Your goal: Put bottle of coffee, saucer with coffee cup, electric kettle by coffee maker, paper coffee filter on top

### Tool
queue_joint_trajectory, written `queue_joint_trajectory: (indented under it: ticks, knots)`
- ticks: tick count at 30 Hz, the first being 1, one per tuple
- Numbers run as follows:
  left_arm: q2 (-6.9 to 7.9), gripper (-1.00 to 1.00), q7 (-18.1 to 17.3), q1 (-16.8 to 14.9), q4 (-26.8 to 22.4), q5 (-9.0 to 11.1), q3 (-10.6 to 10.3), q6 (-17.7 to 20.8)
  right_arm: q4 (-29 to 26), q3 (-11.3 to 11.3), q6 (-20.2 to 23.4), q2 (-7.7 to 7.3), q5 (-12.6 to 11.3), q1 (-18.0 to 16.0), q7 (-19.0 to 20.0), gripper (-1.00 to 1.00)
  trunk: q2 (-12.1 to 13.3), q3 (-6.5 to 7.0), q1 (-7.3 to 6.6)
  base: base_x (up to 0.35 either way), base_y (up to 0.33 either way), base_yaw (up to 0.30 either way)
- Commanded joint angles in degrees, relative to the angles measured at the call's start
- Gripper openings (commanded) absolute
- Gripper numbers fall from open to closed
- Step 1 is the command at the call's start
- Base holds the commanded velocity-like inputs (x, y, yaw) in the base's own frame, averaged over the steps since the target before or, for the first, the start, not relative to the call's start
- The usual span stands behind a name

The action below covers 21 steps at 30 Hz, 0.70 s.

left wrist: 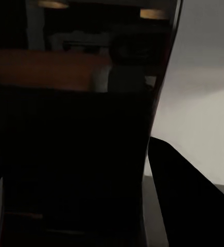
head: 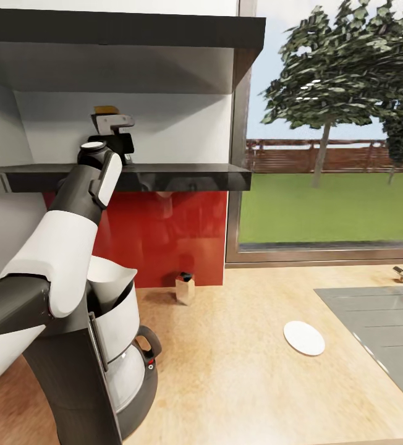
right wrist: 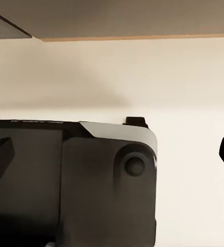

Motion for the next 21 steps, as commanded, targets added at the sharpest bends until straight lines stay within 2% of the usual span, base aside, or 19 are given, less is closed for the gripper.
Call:
queue_joint_trajectory:
  ticks: [1, 21]
  knots:
    - [0.04, -1.0, 0.4, 0.0, 0.0, 0.4, -0.1, 0.3, 0.0, 0.5, -0.1, 0.04, -0.5, 0.0, -0.2, 1.0, 0.0, -0.03, 0.02, 0.0, 0.0, 0.0]
    - [-0.55, -1.0, 0.1, -0.9, -0.1, 0.5, -0.3, 1.5, 0.0, 0.5, -0.1, 0.08, -0.5, 0.0, -0.1, 1.0, 0.0, -0.03, 0.02, 0.0, 0.0, 0.0]
